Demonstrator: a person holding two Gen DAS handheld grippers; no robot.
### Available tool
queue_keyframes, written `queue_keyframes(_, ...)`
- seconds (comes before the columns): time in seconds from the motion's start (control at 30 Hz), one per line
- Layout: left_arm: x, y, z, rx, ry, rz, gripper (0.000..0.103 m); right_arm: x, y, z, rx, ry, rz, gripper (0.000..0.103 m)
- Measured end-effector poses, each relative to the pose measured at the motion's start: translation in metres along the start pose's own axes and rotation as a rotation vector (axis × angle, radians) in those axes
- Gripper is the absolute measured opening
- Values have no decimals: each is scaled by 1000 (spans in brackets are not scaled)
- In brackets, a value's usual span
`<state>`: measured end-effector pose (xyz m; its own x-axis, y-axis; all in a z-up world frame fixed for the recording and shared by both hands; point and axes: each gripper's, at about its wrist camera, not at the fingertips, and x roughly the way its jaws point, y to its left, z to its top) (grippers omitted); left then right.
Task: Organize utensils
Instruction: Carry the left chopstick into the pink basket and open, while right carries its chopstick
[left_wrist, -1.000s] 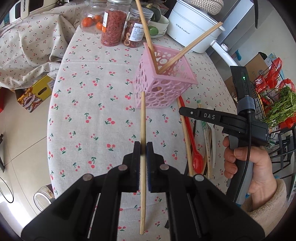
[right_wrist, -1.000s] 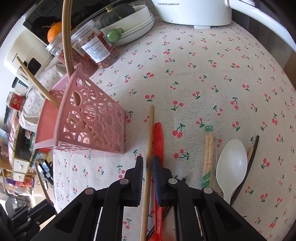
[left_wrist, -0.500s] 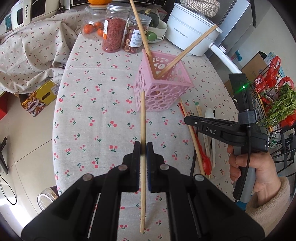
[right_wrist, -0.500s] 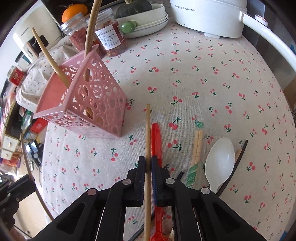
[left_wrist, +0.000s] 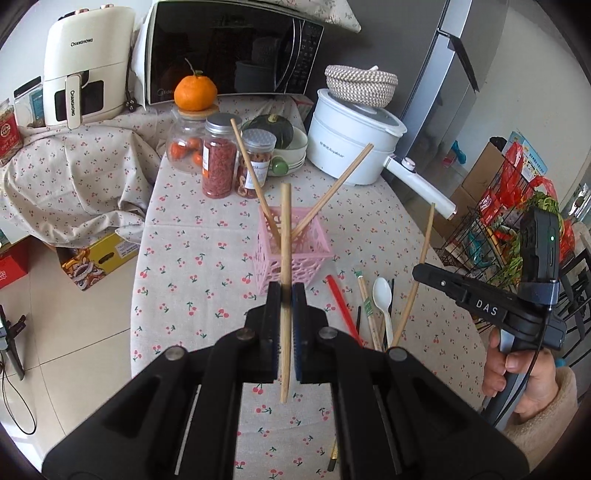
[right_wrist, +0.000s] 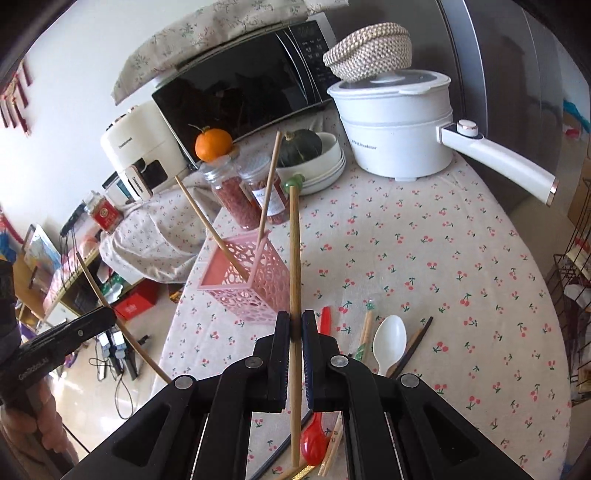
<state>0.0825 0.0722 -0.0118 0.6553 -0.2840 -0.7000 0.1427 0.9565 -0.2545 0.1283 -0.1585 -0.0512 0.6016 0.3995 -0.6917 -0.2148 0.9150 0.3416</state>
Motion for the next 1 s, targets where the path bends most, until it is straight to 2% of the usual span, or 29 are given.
queue_keyframes(0.17,-27,-1,16,-44,-190,-31,6,-33,7,16,-9,-133,15,6)
queue_keyframes(0.27,-37,2,23,-92,-316,-43,6,-46,6,24,4,-174,27,6)
queue_keyframes(0.37,-41,6,29,-141,-426,-23,6,-51,7,29,17,-194,38,6)
queue_keyframes(0.53,-24,10,33,-203,-520,13,6,-50,6,34,28,-206,39,6)
queue_keyframes(0.7,8,12,34,-249,-513,43,6,-44,6,36,32,-209,35,6)
queue_keyframes(1.0,66,16,35,-295,-358,38,6,-36,9,36,23,-197,37,6)
